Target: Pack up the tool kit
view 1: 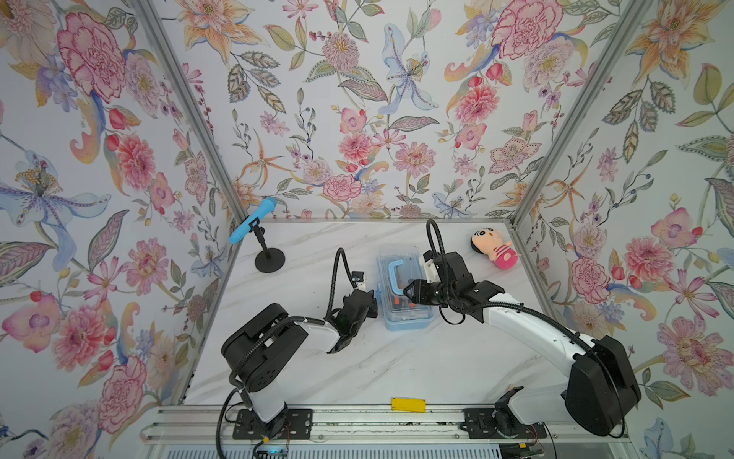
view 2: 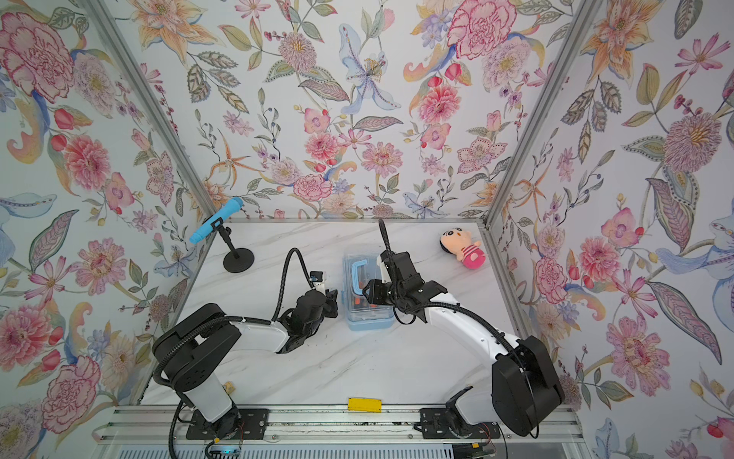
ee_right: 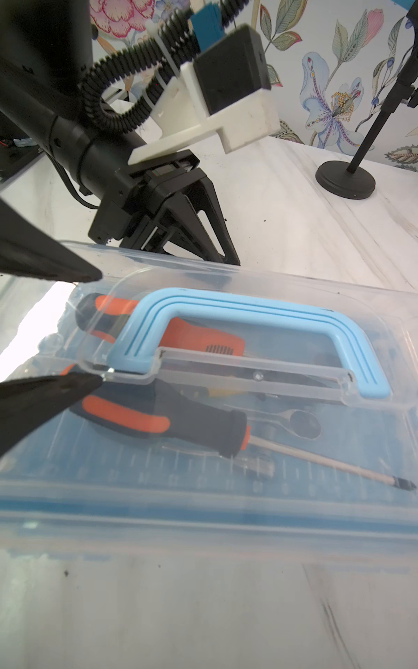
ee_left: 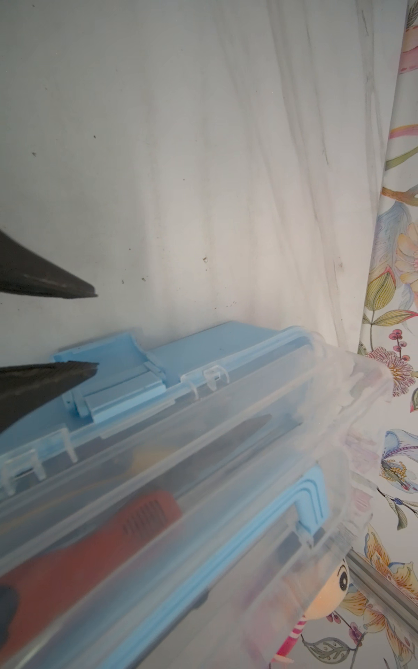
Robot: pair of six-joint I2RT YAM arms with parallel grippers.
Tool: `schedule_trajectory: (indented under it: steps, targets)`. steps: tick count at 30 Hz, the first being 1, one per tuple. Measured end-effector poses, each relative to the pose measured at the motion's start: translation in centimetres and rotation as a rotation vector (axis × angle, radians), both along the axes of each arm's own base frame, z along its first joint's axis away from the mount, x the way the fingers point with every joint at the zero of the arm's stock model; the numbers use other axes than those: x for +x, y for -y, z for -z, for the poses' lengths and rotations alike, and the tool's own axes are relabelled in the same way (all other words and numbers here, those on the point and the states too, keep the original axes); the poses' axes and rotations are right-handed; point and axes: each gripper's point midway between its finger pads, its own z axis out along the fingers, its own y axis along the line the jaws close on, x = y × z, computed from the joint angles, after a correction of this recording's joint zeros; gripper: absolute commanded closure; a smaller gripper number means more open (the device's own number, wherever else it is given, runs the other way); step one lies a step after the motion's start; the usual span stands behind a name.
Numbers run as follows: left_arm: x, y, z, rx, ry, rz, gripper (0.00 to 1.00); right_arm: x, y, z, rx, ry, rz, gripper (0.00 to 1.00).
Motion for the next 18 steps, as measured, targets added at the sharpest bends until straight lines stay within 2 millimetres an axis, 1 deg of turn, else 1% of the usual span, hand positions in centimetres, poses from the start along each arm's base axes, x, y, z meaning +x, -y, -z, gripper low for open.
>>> schedule_trajectory:
  steps: [3,5,9,11,12,13,18]
  targets:
    - [-0.2,0.1,0.2,0.011,0.000,0.020,0.63,0.0,0.0,0.0,0.000,0.000,0.000,0.54]
    - [-0.7,0.0,0.7,0.025,-0.006,0.038,0.61,0.0,0.0,0.0,-0.001,0.001,0.001,0.53]
    - [-2.5,-1.0,3.0,0.063,-0.048,0.072,0.58,0.0,0.0,0.0,-0.001,0.002,0.001,0.52]
    - [-3.4,-1.0,3.8,0.077,-0.060,0.101,0.48,0.1,0.0,0.0,-0.001,0.002,0.002,0.51]
    - [-3.7,-0.9,3.9,0.083,-0.061,0.121,0.44,0.1,0.0,0.0,-0.001,0.002,0.001,0.51]
    - [-3.9,-0.4,3.8,0.081,-0.054,0.142,0.43,0.1,0.0,0.0,-0.001,0.003,0.002,0.51]
    - [-3.9,2.3,2.8,0.049,-0.011,0.219,0.44,0.2,0.0,0.0,-0.001,0.007,0.000,0.51]
